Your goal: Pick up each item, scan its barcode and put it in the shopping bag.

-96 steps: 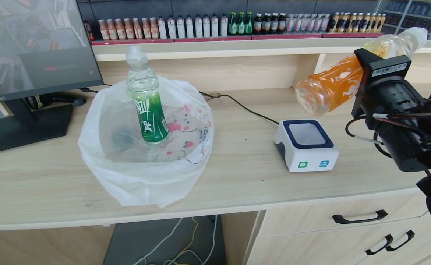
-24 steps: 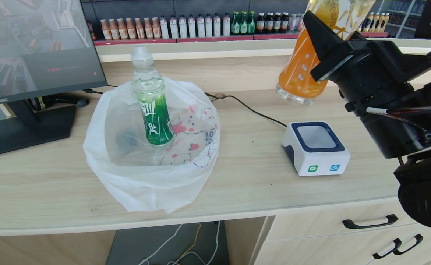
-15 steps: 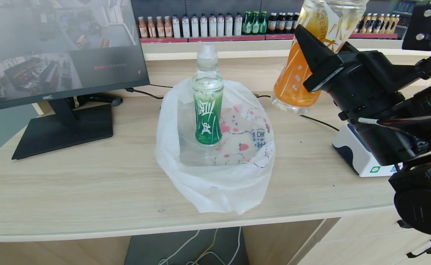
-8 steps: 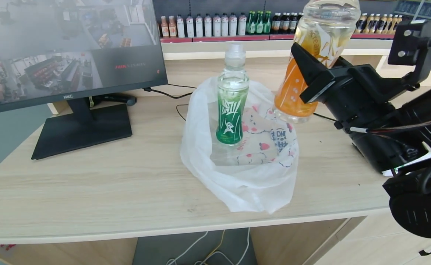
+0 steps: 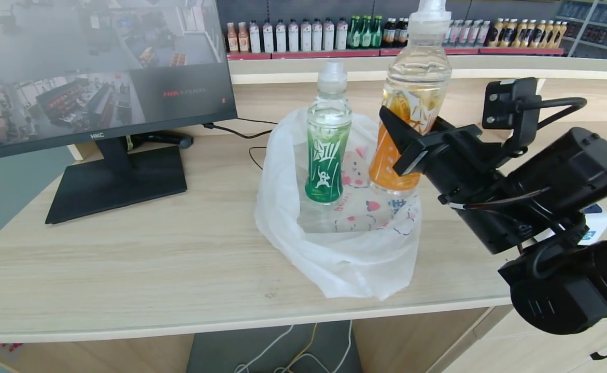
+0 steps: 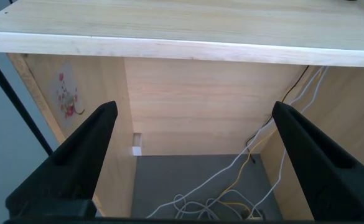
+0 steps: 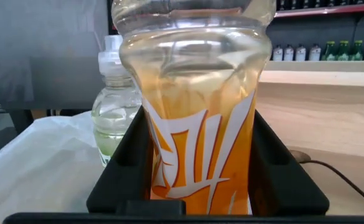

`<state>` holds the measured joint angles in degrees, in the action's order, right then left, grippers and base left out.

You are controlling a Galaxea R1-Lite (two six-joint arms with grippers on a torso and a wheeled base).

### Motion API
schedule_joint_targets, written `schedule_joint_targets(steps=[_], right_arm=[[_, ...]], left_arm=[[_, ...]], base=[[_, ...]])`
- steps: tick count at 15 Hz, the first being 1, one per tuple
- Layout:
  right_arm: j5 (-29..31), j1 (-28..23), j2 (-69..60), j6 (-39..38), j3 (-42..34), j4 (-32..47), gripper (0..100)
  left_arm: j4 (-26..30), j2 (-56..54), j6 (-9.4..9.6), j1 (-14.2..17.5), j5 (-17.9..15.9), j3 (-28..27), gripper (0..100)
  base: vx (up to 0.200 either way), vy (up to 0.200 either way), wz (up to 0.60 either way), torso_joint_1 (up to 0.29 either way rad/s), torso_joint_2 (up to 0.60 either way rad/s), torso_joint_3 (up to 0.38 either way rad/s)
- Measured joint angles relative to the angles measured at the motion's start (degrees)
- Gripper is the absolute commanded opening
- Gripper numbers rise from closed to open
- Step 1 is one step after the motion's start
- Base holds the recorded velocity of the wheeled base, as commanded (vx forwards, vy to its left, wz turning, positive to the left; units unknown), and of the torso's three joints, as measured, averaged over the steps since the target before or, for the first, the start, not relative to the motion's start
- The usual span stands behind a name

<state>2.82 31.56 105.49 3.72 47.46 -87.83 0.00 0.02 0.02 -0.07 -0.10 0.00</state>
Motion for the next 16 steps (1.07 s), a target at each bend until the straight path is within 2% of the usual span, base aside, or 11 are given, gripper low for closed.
schedule_joint_targets(steps=[7, 16], right_arm=[[-0.04, 0.62, 4.13, -0.79, 0.50, -0.38, 0], [0.09, 0.13, 8.51, -1.04, 5.22, -0.38, 0]], left_arm=[[0.00, 0.00, -0.02, -0.02, 0.02, 0.00, 100], [0.00, 0.00, -0.02, -0.04, 0.00, 0.00, 100]], base=[[0.000, 0.000, 0.00, 0.000, 0.00, 0.000], [0.000, 0.000, 0.00, 0.000, 0.00, 0.000]])
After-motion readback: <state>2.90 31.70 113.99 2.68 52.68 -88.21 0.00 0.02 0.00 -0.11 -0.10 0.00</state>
